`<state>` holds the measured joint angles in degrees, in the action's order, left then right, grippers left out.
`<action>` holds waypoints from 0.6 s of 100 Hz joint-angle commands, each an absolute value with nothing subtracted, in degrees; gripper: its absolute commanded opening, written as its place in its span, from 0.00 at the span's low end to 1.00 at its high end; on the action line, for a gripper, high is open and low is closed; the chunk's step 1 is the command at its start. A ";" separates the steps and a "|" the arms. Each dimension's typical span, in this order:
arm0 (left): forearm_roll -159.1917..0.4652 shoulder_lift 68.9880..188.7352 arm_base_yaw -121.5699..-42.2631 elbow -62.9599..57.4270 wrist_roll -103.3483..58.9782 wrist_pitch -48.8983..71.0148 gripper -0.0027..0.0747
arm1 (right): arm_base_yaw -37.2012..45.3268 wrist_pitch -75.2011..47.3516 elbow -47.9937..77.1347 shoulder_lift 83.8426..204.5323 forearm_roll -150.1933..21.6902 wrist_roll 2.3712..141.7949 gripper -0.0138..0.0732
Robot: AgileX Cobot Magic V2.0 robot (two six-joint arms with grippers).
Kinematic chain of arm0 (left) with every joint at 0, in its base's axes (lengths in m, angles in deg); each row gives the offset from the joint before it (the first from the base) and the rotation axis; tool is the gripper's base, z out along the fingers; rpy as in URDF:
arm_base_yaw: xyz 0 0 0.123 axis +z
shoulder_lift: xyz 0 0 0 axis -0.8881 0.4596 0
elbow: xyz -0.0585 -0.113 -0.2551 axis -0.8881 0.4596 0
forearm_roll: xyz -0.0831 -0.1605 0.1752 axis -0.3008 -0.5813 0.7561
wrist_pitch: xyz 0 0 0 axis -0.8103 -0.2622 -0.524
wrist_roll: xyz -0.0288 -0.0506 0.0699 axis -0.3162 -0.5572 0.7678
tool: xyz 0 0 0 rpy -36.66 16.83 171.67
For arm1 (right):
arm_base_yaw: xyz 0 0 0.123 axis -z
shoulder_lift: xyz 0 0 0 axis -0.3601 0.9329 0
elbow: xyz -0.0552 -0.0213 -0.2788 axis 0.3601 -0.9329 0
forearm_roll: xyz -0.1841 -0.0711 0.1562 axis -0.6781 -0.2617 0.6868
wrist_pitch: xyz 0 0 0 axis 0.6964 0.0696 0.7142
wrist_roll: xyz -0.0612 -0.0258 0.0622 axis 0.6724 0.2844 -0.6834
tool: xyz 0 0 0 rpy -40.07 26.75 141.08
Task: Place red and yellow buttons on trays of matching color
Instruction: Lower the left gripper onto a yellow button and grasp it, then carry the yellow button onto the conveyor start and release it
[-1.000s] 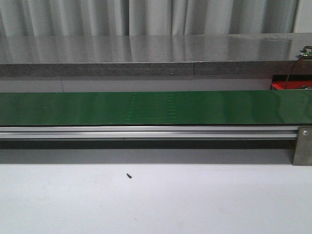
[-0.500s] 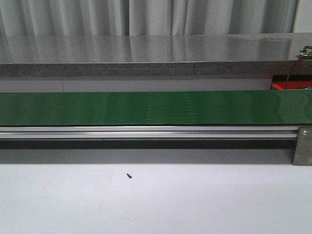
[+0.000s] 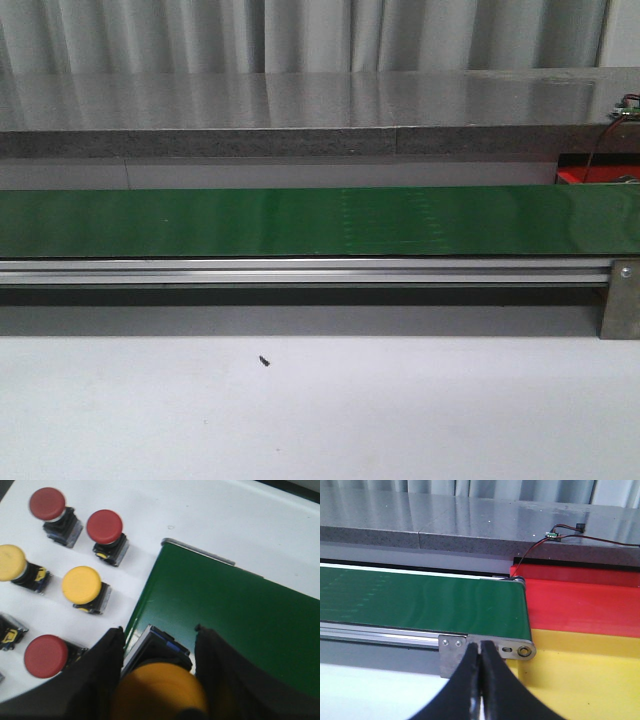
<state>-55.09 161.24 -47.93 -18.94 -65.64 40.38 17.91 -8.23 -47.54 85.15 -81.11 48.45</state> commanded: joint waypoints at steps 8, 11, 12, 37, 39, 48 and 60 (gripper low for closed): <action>-55.81 162.52 -50.78 -22.41 -65.38 36.17 0.28 | 18.25 -3.35 -46.47 84.41 -81.56 48.41 0.08; -55.97 163.01 -51.16 -22.92 -65.38 36.17 0.28 | 18.25 -3.35 -46.47 84.41 -81.56 48.41 0.08; -56.11 163.44 -51.37 -23.03 -65.38 36.17 0.28 | 18.25 -3.35 -46.47 84.41 -81.56 48.41 0.08; -58.30 169.62 -53.53 -27.33 -65.38 39.63 0.28 | 18.25 -3.35 -46.47 84.41 -81.56 48.41 0.08; -58.61 170.02 -53.53 -27.49 -65.38 39.78 0.28 | 18.25 -3.35 -46.47 84.41 -81.56 48.41 0.08; -59.70 170.73 -53.53 -27.49 -65.38 39.99 0.28 | 18.25 -3.35 -46.47 84.41 -81.56 48.41 0.08; -59.83 171.30 -53.53 -27.49 -65.38 40.62 0.28 | 18.25 -3.35 -46.47 84.41 -81.56 48.41 0.08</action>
